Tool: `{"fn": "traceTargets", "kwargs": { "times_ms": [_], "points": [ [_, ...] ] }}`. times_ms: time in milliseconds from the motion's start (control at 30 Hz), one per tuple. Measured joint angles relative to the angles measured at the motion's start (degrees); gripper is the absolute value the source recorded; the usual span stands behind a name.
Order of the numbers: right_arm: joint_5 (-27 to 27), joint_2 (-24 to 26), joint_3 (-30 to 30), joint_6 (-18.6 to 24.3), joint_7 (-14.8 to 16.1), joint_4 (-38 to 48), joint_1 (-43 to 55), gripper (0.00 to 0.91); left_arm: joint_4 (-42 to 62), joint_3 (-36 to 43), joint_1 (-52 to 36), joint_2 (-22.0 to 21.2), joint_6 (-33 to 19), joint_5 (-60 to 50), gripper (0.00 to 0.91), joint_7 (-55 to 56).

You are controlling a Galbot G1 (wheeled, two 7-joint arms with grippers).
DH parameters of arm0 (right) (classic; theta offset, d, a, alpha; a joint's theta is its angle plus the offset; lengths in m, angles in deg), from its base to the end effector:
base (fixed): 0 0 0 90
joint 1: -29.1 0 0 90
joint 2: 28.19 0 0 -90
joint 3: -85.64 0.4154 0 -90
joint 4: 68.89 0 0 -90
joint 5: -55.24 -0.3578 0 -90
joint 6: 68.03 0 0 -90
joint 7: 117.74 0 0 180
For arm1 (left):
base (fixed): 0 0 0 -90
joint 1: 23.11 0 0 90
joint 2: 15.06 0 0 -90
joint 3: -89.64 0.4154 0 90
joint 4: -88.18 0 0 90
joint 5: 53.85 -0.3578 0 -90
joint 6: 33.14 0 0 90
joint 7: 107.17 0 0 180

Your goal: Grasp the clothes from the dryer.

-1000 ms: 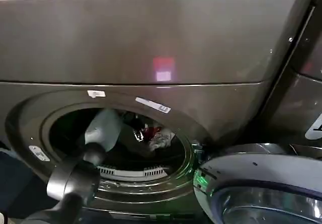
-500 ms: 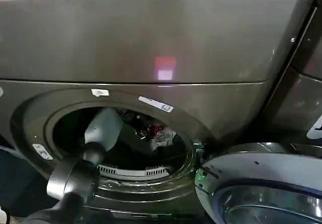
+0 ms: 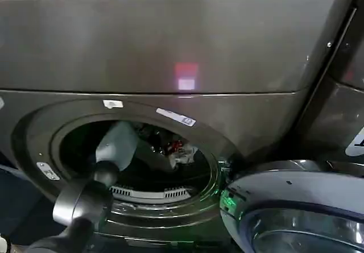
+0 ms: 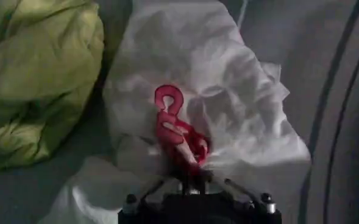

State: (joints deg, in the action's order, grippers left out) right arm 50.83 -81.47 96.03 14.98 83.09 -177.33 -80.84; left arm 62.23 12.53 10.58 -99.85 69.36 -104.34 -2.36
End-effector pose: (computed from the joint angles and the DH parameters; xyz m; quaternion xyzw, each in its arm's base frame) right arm -0.0721 -0.4483 -0.0192 0.5101 0.7458 -0.4017 0.1489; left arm 0.6981 0.0322 -0.2820 -0.4985 -0.6676 -0.3305 0.4434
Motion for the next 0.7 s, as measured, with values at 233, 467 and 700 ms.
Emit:
{"fn": "traceTargets", "kwargs": {
  "times_ms": [233,467,700],
  "points": [
    [-0.1,-0.1,-0.1,0.0,0.0,-0.1,0.0,0.907,-1.8,1.3,1.1,0.5,0.3,1.9,0.0,1.9],
    [-0.6,-0.3,0.3,0.0,-0.1,0.0,-0.1,0.907,-4.6,3.2,2.5,1.1,2.3,3.6,0.0,8.8],
    [-1.3,-0.5,0.2,0.0,-0.1,0.1,-0.1,0.907,-10.2,5.7,5.1,2.0,6.2,8.9,0.0,20.1]
  ]
}}
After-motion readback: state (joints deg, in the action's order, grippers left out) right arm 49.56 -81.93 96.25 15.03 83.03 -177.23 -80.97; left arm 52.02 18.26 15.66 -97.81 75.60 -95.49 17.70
